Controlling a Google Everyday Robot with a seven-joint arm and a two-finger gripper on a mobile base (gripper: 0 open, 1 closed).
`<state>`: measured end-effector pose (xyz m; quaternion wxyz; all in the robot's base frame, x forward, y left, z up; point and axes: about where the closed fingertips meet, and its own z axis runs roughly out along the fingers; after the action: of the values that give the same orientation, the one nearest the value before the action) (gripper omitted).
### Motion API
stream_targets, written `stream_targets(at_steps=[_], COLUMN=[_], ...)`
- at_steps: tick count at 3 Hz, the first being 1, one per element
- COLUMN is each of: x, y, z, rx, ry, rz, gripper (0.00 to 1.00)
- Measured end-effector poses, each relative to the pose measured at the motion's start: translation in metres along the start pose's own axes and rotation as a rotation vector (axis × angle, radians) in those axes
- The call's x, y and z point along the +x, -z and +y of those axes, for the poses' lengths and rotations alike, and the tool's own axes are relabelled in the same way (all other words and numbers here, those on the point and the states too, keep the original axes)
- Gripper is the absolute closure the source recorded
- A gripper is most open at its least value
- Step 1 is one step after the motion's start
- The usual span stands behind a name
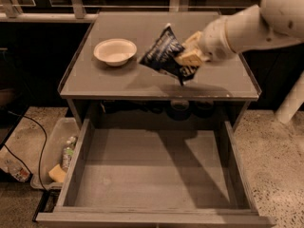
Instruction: Pick blue chip bag from top drawer and place on counter
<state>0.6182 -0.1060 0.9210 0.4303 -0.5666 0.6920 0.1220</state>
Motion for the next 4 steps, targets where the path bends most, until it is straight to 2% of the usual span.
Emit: stream_targets(at_steps=[1, 2, 3, 4], x=[-0.028, -0.066, -0.056, -0.025], y=[-0.026, -0.029, -0.036, -0.053], z=[-0.054, -0.100, -0.092, -0.079], rx=[0.026, 0.069, 0.049, 0.014], ry=[-0.029, -0.021, -0.030, -0.073], rz=[-0.047, -0.102, -0.087, -0.059], gripper=[1.00, 1.00, 1.00, 1.00])
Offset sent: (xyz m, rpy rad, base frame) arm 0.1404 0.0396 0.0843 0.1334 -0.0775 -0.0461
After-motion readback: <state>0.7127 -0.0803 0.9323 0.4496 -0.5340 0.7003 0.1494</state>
